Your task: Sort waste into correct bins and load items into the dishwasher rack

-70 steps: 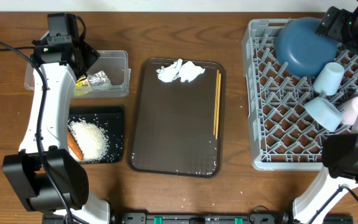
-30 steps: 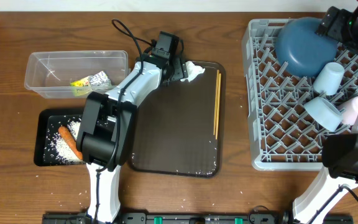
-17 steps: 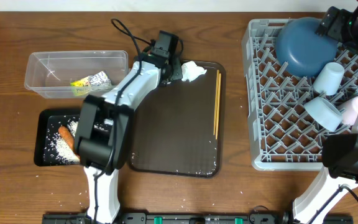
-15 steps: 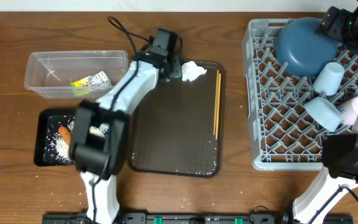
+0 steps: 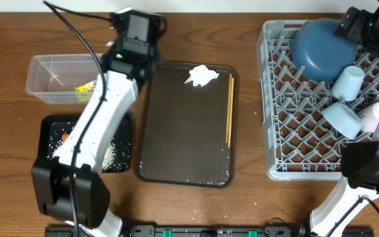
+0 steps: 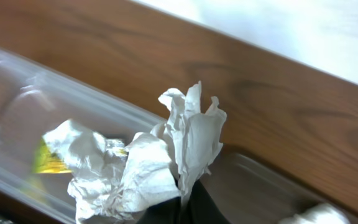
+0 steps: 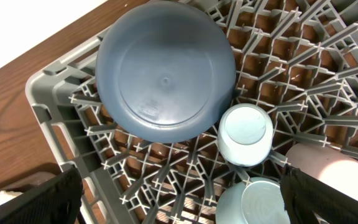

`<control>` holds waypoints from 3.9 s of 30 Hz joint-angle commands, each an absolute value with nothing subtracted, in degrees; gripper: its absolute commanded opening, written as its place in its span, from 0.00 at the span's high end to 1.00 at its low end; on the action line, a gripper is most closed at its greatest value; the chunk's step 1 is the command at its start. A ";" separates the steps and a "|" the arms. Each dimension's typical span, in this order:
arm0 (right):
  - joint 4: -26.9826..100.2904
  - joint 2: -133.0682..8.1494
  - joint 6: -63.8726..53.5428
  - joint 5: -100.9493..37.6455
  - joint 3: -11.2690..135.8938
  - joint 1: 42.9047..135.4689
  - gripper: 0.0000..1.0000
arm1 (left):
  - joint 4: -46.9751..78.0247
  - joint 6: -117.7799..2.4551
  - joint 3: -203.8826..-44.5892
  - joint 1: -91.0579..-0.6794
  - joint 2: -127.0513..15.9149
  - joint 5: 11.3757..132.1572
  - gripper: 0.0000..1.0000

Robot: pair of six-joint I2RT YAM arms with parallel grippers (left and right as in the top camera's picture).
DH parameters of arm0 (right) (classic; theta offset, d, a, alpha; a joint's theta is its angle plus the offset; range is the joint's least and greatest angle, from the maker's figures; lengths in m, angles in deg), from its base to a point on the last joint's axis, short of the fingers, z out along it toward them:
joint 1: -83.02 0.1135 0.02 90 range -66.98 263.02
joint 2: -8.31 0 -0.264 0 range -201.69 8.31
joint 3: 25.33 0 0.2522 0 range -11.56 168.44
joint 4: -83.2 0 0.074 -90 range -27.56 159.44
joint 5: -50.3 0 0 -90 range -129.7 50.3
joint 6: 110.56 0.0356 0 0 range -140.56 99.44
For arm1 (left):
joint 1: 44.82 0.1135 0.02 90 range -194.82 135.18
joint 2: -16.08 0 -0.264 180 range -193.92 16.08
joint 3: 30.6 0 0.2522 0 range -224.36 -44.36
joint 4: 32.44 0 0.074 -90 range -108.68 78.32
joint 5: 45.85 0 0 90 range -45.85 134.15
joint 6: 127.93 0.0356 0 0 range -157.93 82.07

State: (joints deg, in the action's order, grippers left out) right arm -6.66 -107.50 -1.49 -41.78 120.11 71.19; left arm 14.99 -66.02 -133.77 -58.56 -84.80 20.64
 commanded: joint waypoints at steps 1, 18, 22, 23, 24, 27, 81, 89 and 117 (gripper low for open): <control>-6.83 -107.80 -0.88 -41.80 120.27 71.08 0.01 | 15.47 -69.96 -133.72 -54.27 -87.58 16.73 0.68; -6.83 -107.80 -0.88 -41.80 120.27 71.10 0.01 | 16.48 -65.56 -133.72 -55.80 -89.85 56.12 0.06; -6.83 -107.80 -0.86 -41.78 120.27 71.10 0.01 | 14.12 -63.22 -133.72 -62.36 -90.83 50.89 0.06; -6.83 -107.80 -0.88 -41.80 120.27 71.10 0.01 | 13.33 -63.22 -133.72 -63.82 -91.32 48.95 0.06; -6.83 -107.80 -0.88 -41.80 120.27 71.10 0.01 | 12.54 -63.20 -133.72 -64.90 -92.06 47.33 0.06; -6.83 -107.80 -0.88 -41.80 120.27 71.10 0.01 | 9.44 -62.96 -133.72 -67.21 -95.12 46.15 0.07; -6.83 -107.80 -0.88 -41.80 120.27 71.08 0.01 | 23.80 -76.80 -133.70 -43.54 -85.74 18.63 0.16; -6.85 -107.80 -0.88 -41.80 120.27 71.10 0.01 | 29.87 -76.78 -133.72 -42.80 -84.21 26.70 0.10; -6.85 -107.80 -0.88 -41.80 120.27 71.08 0.01 | 26.57 -76.91 -95.38 -50.10 -36.39 47.92 0.10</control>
State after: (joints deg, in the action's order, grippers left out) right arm -6.68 -107.50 -1.49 -41.76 120.11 71.19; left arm 27.99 -76.75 -98.60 -49.92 -39.03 41.74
